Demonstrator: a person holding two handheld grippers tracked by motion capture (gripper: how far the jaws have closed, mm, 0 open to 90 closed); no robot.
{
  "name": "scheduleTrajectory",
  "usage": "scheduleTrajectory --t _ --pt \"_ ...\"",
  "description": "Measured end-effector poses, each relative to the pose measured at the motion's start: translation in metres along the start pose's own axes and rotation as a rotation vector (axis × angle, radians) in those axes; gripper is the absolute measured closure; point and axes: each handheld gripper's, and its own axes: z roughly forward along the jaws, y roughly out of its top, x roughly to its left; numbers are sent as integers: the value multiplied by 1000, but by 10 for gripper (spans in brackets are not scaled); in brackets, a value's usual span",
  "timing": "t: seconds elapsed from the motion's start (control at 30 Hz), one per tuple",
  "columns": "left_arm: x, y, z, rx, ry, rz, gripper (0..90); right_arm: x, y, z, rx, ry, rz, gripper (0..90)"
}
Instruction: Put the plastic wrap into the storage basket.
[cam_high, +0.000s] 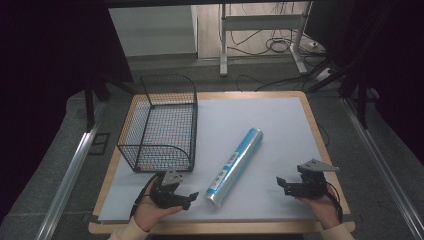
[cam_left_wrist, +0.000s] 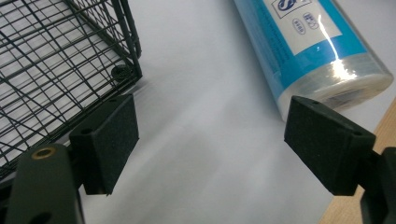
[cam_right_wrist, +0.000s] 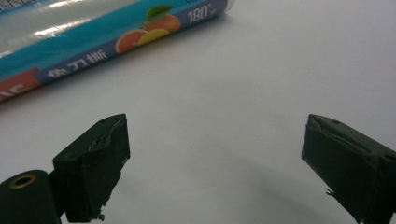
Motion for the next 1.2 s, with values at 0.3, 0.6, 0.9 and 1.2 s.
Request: scheduleTrajectory --t 0.3,0.6,0.9,1.2 --pt "0 2 -2 7 4 -10 178 4 0 -3 -43 21 34 63" --pt "-1 10 -8 16 -1 -22 184 7 -1 0 -1 14 -24 75" --pt "-15 30 -14 35 -27 -13 203 2 -2 -3 -15 4 -16 83" --pt "-21 46 -16 31 -39 -17 200 2 -2 -2 -14 4 -13 89"
